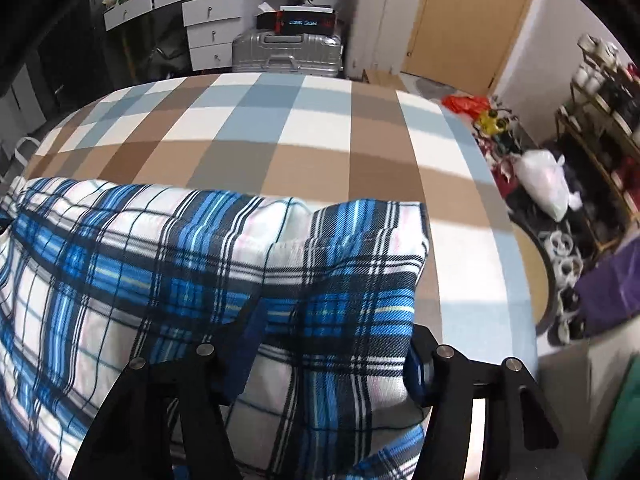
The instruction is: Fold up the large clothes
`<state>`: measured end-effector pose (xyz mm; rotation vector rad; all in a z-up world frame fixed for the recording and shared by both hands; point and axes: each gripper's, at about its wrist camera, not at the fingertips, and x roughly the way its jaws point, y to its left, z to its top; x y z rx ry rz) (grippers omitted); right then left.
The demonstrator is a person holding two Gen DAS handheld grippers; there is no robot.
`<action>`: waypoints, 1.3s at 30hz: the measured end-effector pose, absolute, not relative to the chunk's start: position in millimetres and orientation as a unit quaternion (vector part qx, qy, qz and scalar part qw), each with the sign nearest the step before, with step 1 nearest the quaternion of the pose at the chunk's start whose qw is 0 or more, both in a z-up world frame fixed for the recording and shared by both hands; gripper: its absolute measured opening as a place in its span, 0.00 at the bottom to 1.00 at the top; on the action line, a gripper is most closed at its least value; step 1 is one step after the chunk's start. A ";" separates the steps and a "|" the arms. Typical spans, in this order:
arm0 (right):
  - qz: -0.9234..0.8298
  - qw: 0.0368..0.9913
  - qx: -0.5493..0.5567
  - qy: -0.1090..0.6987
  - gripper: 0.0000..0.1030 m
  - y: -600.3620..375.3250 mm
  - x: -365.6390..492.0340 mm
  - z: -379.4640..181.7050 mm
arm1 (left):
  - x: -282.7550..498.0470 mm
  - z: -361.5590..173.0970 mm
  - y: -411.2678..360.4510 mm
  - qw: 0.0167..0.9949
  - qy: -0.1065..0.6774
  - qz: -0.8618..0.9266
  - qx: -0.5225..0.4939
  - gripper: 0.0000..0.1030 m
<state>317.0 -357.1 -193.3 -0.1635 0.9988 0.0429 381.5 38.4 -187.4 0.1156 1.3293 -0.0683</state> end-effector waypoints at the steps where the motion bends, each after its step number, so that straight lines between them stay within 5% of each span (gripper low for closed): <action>1: 0.021 0.874 -0.080 0.479 0.57 -358.9 325.2 -192.6 | 382.3 -187.2 41.7 0.786 0.615 -0.031 0.045 0.35; 13: -0.062 0.888 -0.137 0.435 0.60 -366.8 387.2 -179.5 | 401.2 -177.3 64.4 0.809 0.586 -0.001 0.048 0.37; 20: -0.050 0.930 -0.066 0.359 0.62 -371.4 287.7 -110.5 | 317.5 -127.7 117.7 0.845 0.530 0.056 0.038 0.37; 25: 0.032 0.945 -0.035 0.323 0.68 -340.1 191.2 -67.5 | 206.6 -96.8 77.1 0.874 0.486 -0.004 0.020 0.37; 27: 0.055 0.952 0.001 0.301 0.82 -327.6 153.7 -56.9 | 172.9 -93.9 55.3 0.884 0.466 -0.029 0.024 0.48; 30: 0.086 0.958 0.066 0.266 0.89 -313.7 93.6 -50.5 | 125.9 -96.4 27.0 0.891 0.448 -0.068 0.033 0.53; 34: 0.116 0.951 0.100 0.271 0.92 -292.3 34.3 -66.6 | 81.3 -109.7 13.3 0.894 0.438 -0.092 0.034 0.56; 36: 0.129 0.948 0.101 0.274 0.92 -287.0 18.1 -77.2 | 73.6 -119.8 11.9 0.894 0.435 -0.103 0.028 0.69; 39: 0.134 0.951 0.077 0.269 0.92 -289.0 -1.9 -95.1 | 62.9 -139.1 9.1 0.897 0.430 -0.101 0.029 0.69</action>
